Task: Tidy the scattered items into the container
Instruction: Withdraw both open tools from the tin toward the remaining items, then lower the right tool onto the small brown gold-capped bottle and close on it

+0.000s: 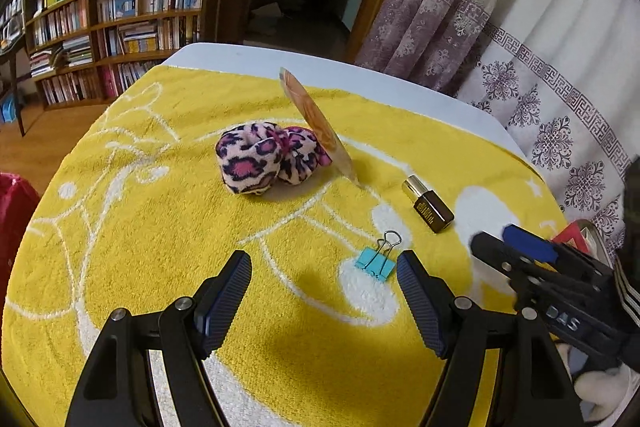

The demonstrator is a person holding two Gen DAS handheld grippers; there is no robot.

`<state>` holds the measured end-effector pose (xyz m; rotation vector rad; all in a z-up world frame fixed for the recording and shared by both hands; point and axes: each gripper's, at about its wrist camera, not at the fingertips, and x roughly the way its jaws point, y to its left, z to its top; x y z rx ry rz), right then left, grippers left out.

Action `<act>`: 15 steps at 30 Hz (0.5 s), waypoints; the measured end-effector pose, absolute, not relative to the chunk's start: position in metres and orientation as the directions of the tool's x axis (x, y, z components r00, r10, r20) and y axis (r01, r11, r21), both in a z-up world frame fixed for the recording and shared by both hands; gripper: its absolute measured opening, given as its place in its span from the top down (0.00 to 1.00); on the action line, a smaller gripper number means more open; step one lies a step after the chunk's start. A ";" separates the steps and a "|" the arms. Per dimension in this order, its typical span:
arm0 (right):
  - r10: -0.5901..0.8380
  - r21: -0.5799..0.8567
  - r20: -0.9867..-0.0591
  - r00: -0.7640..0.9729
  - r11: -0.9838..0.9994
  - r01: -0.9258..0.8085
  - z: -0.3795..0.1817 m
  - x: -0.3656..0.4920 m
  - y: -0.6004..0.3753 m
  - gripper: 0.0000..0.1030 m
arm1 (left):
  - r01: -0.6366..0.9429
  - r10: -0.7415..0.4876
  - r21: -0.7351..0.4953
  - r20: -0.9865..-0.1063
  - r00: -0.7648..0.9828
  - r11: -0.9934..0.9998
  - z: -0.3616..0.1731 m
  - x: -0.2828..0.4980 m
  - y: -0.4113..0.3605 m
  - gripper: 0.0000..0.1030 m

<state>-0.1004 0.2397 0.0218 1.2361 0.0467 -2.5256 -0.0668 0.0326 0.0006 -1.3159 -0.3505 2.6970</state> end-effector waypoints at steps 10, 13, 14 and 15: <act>-0.252 0.079 -0.815 -0.522 -0.940 0.331 -0.003 -0.134 0.215 0.53 | 0.011 0.201 -0.258 -0.779 -0.594 -0.966 -0.009 -0.070 0.030 0.26; -0.257 0.084 -0.818 -0.514 -0.938 0.336 -0.006 -0.139 0.211 0.53 | 0.007 0.202 -0.255 -0.781 -0.591 -0.967 -0.009 -0.070 0.031 0.26; -0.260 0.086 -0.819 -0.511 -0.937 0.338 -0.006 -0.141 0.210 0.53 | 0.005 0.202 -0.254 -0.781 -0.590 -0.967 -0.010 -0.070 0.032 0.26; -0.258 0.084 -0.820 -0.510 -0.937 0.338 -0.007 -0.142 0.209 0.53 | 0.002 0.203 -0.253 -0.781 -0.591 -0.967 -0.010 -0.070 0.033 0.26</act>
